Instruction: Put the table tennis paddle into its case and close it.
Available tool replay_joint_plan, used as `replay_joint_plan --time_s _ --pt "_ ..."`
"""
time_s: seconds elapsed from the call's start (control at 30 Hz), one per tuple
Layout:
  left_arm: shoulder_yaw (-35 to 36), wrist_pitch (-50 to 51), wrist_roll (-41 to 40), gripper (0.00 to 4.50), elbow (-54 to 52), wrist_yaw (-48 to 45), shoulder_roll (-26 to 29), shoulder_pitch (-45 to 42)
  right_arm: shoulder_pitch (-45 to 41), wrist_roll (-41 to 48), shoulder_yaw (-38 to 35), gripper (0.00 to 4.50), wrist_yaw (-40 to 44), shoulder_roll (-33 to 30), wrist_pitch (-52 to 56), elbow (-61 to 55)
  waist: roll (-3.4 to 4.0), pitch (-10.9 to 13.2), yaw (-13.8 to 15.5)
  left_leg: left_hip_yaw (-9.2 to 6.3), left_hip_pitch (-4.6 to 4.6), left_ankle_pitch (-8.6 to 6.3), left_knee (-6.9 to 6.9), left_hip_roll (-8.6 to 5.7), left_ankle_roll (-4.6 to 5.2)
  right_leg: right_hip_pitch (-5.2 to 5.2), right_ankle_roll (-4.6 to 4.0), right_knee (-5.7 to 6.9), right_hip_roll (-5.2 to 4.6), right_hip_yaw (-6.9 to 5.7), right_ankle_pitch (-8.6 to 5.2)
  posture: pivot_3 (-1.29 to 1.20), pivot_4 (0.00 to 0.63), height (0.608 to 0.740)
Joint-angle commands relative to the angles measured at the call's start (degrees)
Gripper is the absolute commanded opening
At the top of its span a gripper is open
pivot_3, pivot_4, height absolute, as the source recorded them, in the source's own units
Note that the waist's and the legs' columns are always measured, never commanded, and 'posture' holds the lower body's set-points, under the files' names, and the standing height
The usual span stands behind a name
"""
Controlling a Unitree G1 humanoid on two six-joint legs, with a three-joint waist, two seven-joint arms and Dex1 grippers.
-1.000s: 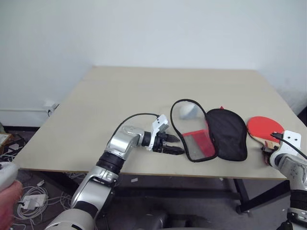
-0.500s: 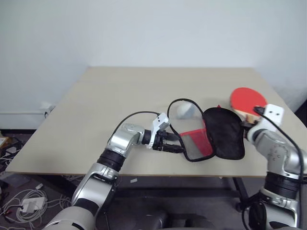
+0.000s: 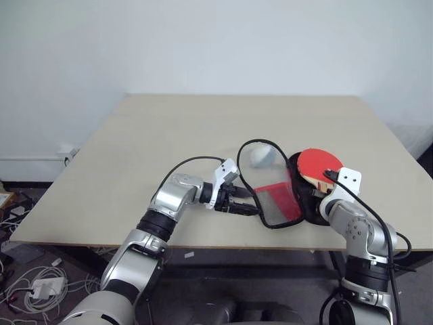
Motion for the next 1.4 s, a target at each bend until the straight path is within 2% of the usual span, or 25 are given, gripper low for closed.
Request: replay_joint_plan --time_s 0.03,0.63,1.13,1.17,1.4 --pt "0.35 -0.91 -0.01 3.90 -0.31 -0.54 -0.46 -1.82 0.81 -1.10 -0.11 1.18 -0.22 0.17 -1.27 -2.54 0.00 0.00 0.01 -0.02 0.00 0.01 -0.01 0.00 -0.01 0.00 -0.01 0.00 0.00 -0.02 0.00 0.00 0.000 0.740" --pt "0.74 -1.73 1.06 3.90 0.86 -1.00 -0.62 -2.23 2.59 -2.71 4.27 1.18 0.47 4.02 -0.50 -4.66 -0.01 -0.01 -1.15 -0.03 0.00 0.02 -0.06 0.03 -0.04 -0.04 -0.03 0.00 0.04 -0.01 0.02 0.00 0.000 0.740" --pt "0.73 -1.07 0.63 3.90 -0.74 -1.92 0.06 -1.48 3.32 -4.75 5.02 1.18 2.59 1.34 -1.86 -2.09 -0.02 -0.02 -1.12 -0.04 0.01 0.02 -0.05 0.02 -0.04 -0.03 -0.04 0.00 0.04 -0.01 0.02 0.00 0.000 0.740" --pt "0.79 -1.15 0.63 3.90 -0.66 -2.01 0.09 -1.59 3.23 -4.72 5.23 1.92 2.87 1.17 -1.94 -1.78 -0.01 -0.02 -1.12 -0.04 0.01 0.02 -0.04 0.02 -0.04 -0.02 -0.04 0.00 0.04 -0.01 0.02 0.00 0.000 0.740" --pt "2.27 -0.71 0.01 3.90 0.66 -2.76 0.63 -3.40 2.99 -5.39 5.37 4.24 2.68 1.61 -3.90 -0.59 -0.03 -0.02 -1.11 -0.04 0.01 0.03 -0.03 0.03 -0.04 -0.02 -0.05 0.01 0.04 -0.01 0.03 0.00 0.000 0.740"
